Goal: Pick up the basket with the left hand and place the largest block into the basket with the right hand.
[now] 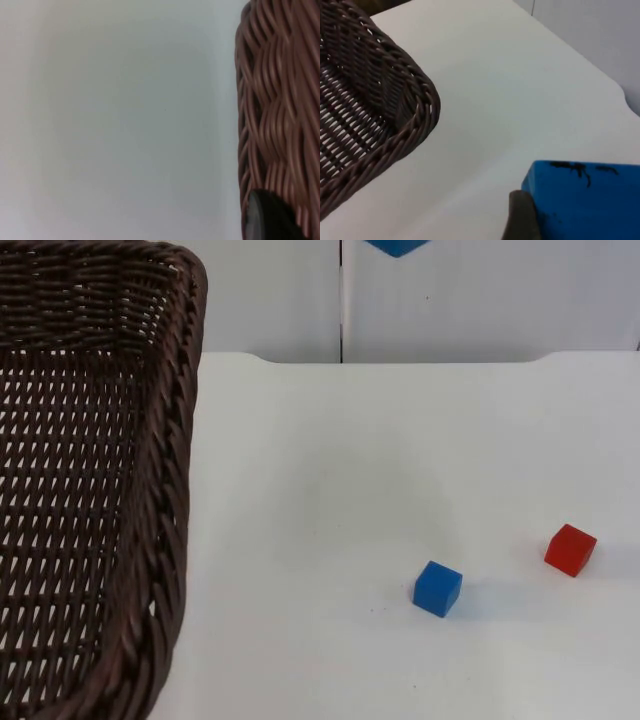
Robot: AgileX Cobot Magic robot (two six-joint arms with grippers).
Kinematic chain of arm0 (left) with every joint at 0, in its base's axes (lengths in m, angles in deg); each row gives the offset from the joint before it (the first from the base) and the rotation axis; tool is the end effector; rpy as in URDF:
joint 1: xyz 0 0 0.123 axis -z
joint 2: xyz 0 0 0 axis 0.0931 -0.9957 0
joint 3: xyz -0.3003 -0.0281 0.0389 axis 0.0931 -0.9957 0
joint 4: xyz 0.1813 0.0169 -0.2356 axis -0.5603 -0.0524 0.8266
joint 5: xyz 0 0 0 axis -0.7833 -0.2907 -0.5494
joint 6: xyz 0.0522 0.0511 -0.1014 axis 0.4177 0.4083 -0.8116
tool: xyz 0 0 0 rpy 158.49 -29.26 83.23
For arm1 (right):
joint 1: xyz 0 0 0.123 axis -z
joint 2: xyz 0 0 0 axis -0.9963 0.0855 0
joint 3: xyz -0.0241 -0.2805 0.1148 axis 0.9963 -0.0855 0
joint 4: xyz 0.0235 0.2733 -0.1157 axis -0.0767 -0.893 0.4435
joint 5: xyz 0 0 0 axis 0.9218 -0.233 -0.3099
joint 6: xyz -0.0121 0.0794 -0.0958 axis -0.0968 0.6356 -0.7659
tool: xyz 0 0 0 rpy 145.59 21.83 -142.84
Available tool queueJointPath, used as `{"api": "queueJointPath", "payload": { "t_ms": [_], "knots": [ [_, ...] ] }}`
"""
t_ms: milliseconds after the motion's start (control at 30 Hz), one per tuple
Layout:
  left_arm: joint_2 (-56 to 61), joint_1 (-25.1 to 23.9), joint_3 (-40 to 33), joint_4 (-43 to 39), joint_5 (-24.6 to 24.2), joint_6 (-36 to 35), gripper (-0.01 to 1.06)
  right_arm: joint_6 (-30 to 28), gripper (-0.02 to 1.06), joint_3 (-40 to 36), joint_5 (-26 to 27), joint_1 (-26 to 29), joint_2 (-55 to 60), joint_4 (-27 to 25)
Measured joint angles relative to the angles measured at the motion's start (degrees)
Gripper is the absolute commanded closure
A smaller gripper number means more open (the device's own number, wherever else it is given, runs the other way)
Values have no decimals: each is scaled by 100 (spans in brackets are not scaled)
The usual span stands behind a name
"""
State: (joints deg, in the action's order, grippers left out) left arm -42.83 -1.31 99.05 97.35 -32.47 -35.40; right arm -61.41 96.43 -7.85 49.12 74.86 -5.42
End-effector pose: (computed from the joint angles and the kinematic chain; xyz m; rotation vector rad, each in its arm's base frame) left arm 0.1783 -0.0141 0.2817 -0.2465 2.4615 -0.3753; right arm 0.3330 0.2788 0.3470 -1.0557 1.9482 0.4825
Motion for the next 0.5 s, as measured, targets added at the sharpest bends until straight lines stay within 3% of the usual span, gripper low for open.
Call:
{"api": "queueJointPath", "payload": {
  "t_ms": [500],
  "knots": [
    [0,0,0,0,0,12,105,0,105,171,312,-1072,59,0]
  ]
}}
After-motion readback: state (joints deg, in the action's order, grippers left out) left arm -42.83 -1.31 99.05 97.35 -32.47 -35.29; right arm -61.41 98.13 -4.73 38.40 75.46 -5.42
